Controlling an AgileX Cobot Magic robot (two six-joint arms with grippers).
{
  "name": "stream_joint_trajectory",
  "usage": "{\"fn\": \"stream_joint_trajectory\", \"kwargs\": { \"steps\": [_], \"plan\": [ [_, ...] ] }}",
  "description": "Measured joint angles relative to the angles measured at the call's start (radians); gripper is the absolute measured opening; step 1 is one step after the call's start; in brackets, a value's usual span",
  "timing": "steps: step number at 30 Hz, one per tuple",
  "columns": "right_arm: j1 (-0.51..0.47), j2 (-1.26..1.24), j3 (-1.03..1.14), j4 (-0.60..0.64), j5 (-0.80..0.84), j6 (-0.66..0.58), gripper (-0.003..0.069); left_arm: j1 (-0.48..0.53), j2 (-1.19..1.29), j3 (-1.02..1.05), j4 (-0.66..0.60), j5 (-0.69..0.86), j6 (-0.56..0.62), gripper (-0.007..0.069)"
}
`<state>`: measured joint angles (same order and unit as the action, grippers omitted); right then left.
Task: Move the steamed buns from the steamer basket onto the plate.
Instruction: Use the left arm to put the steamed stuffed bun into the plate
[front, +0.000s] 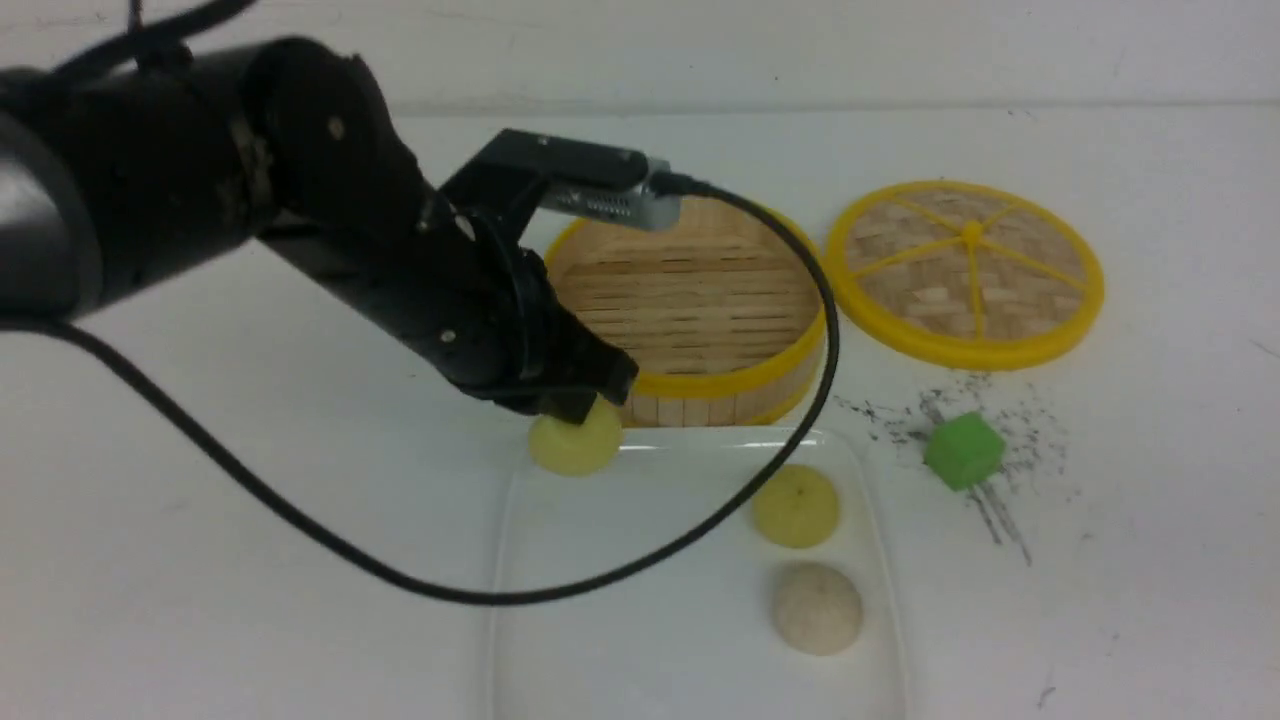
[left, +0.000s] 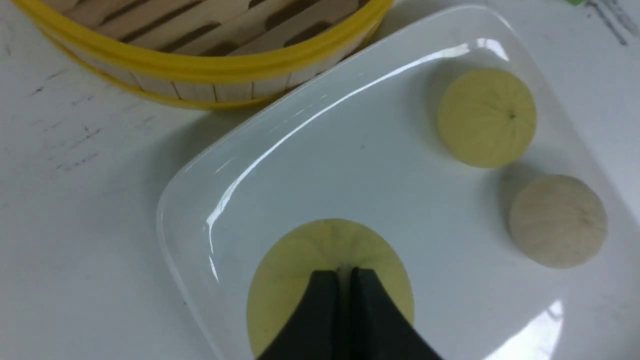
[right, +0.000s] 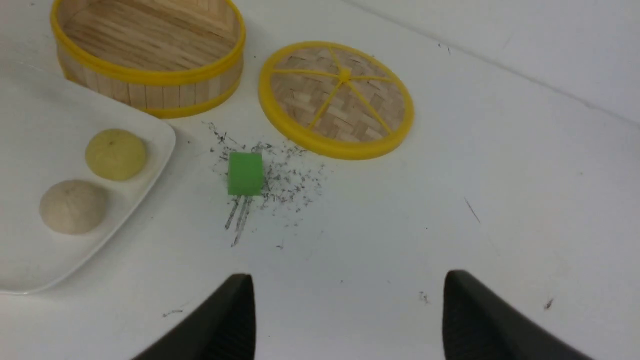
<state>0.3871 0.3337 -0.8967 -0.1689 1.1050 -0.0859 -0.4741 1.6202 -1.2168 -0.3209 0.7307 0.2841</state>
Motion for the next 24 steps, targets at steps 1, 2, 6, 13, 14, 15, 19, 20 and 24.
{"fn": "stream_joint_trajectory", "kwargs": {
  "steps": [1, 2, 6, 13, 14, 15, 19, 20, 24],
  "plan": [
    [0.0, 0.0, 0.0, 0.001, 0.0, -0.002, 0.0495, 0.0, 0.011, 0.018, -0.016, -0.024, 0.023, 0.0022],
    [0.0, 0.0, 0.0, 0.001, 0.0, -0.002, 0.0495, 0.0, 0.029, 0.04, -0.044, -0.055, 0.052, 0.0022],
    [0.0, 0.0, 0.0, 0.003, 0.001, -0.003, 0.0495, 0.0, 0.093, 0.059, -0.098, -0.089, 0.101, 0.0022],
    [0.0, 0.0, 0.0, 0.003, 0.015, -0.005, 0.0495, 0.0, 0.159, 0.061, -0.127, -0.142, 0.114, 0.0022],
    [0.0, 0.0, 0.0, 0.003, 0.015, -0.006, 0.0495, 0.0, 0.164, 0.061, -0.126, -0.152, 0.114, 0.0022],
    [0.0, 0.0, 0.0, 0.003, 0.015, -0.006, 0.0495, 0.0, 0.165, 0.061, -0.126, -0.153, 0.114, 0.0022],
    [0.0, 0.0, 0.0, 0.003, 0.016, -0.006, 0.0495, 0.0, 0.165, 0.061, -0.119, -0.138, 0.091, 0.0041],
    [0.0, 0.0, 0.0, 0.003, 0.016, -0.006, 0.0495, 0.0, 0.165, 0.061, -0.114, -0.129, 0.084, 0.0054],
    [0.0, 0.0, 0.0, 0.004, 0.018, -0.006, 0.0495, 0.0, 0.165, 0.048, -0.06, -0.081, 0.047, 0.0167]
  ]
}}
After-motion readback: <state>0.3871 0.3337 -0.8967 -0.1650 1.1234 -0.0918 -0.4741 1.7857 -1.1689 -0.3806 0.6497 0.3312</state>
